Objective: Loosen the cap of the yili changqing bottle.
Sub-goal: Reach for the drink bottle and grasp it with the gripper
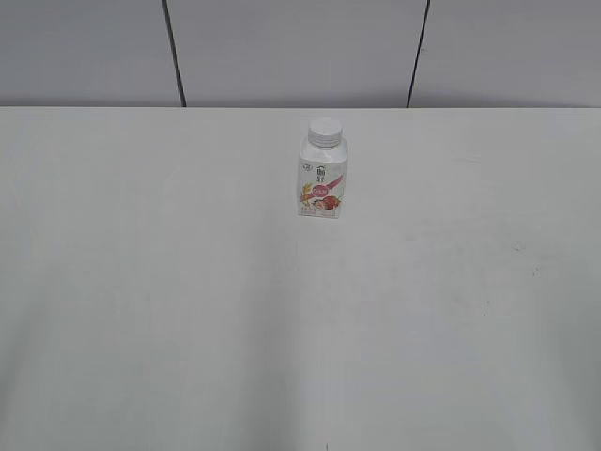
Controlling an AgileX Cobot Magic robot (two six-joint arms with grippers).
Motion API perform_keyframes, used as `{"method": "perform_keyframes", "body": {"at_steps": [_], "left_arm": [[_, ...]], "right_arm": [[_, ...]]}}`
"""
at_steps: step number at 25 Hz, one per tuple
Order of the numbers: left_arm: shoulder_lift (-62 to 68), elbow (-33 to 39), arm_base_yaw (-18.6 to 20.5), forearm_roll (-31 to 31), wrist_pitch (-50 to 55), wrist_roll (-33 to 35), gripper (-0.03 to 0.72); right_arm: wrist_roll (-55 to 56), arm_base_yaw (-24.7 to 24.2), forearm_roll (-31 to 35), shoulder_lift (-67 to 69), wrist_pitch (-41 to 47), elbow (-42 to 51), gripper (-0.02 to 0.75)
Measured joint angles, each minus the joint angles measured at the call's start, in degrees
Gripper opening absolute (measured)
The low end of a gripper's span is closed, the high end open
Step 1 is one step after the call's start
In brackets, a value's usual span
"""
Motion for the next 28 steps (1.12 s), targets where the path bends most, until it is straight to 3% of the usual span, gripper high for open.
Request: {"method": "perform_keyframes", "body": {"at_steps": [6,14,17,20,25,28], "left_arm": [[6.3,-5.4,0.0,-1.9,-10.6,2.7,0.583],[23.7,-6.5,-0.1,-2.2,-34.7,7.2,0.583],[30.4,-5.6,-2.0,-2.2,-45.2,7.3,0.583],[37.5,-3.9,-6.4,-0.9,-55.2,7.3,0.583],[51.6,-0.1,-12.8,6.7,-71.0,3.8,0.583],[59.6,0.4,-13.4,16.9,-79.0,-6.6,0.583]], "right_arm": [[0.0,0.0,0.0,0.0,0.0,0.0,0.547],[0.0,0.0,0.0,0.0,0.0,0.0,0.547],[0.0,0.0,0.0,0.0,0.0,0.0,0.547],[0.0,0.0,0.0,0.0,0.0,0.0,0.547],[0.0,0.0,0.0,0.0,0.0,0.0,0.547],[0.0,0.0,0.0,0.0,0.0,0.0,0.547]]}}
